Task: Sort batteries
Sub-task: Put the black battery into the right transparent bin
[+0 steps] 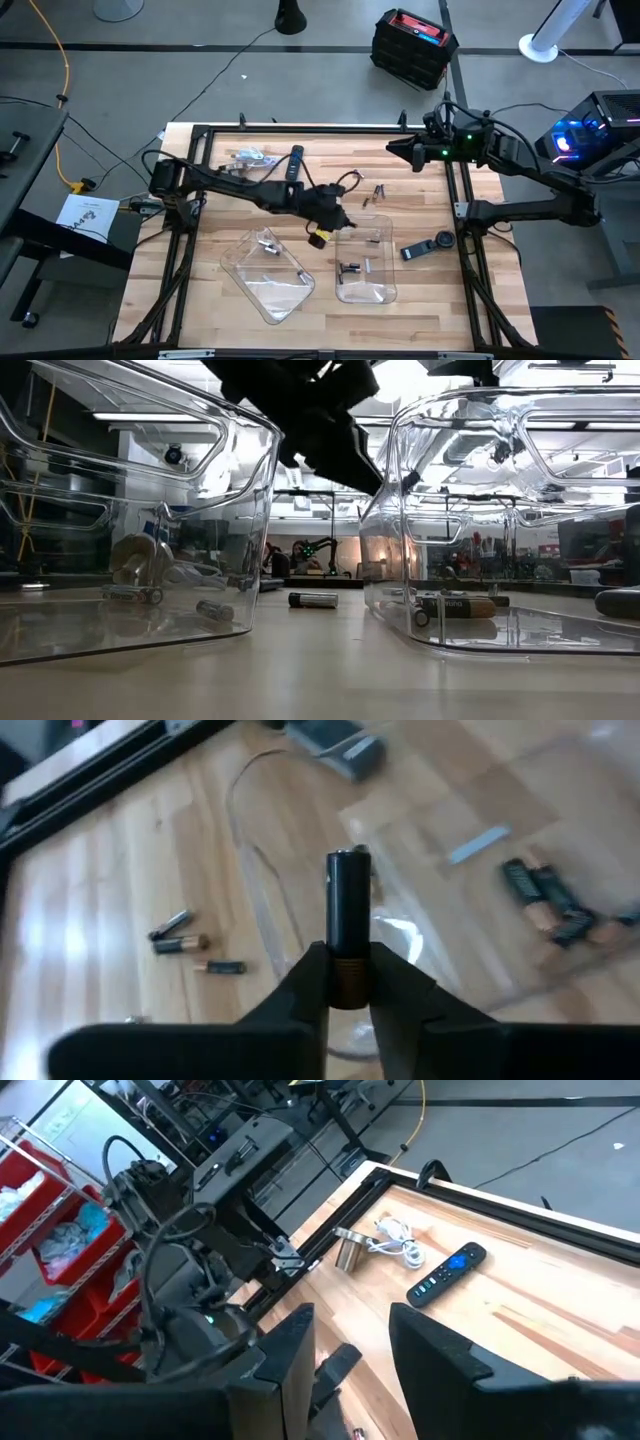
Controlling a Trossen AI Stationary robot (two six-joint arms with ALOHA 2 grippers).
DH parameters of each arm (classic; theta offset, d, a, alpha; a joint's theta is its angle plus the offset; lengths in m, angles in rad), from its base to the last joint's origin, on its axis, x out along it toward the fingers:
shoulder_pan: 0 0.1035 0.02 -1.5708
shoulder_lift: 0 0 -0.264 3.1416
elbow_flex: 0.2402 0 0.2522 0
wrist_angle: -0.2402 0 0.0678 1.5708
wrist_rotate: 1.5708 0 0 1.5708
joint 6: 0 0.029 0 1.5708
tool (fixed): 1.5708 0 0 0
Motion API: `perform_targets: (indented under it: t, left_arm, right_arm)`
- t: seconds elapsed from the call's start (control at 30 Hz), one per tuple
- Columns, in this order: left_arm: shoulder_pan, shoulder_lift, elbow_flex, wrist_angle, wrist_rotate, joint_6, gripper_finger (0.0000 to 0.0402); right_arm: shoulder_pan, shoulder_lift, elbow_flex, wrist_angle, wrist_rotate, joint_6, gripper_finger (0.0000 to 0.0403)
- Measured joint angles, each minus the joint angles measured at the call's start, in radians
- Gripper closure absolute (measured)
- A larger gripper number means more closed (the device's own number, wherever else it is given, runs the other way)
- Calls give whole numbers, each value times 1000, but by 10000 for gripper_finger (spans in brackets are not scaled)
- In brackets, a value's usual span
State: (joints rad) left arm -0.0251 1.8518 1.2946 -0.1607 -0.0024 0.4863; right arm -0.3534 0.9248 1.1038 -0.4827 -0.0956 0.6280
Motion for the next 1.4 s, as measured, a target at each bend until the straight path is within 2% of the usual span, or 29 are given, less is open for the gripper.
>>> perform_targets:
  t: [0.13,0.23,0.4,0.5,0.57,0.63,0.77,0.93,1.0,1.1,1.2,1.4]
  left_arm:
    - [-6,10,35,-25,-34,-40,284]
    - [-1,0,89,-131,-53,-48,230]
    - [33,-45,138,-334,-60,-64,179]
    - [70,-66,115,-464,9,-153,173]
    - [96,-93,53,-481,75,-227,173]
    - [121,-142,-30,-446,107,-301,175]
    - [162,-285,-195,-315,111,-453,176]
    - [199,-490,-299,-179,15,-602,176]
    - [208,-550,-304,-184,-46,-616,177]
    - [211,-627,-304,-183,-126,-615,177]
    - [211,-680,-304,-183,-187,-608,177]
    - [211,-727,-304,-184,-201,-606,177]
  right_arm:
    - [0,1,0,0,0,3,277]
    - [0,2,0,0,0,2,277]
    - [0,7,0,0,0,-4,277]
    - [0,21,0,-24,1,34,277]
    - [0,47,0,-96,13,86,277]
    - [0,93,0,-208,34,112,277]
    - [-8,221,0,-392,86,106,277]
    - [-41,436,0,-425,77,94,277]
    - [-42,517,0,-423,63,88,277]
    - [-41,627,0,-423,69,165,277]
    - [-42,707,0,-415,63,235,277]
    - [-38,815,0,-335,62,377,277]
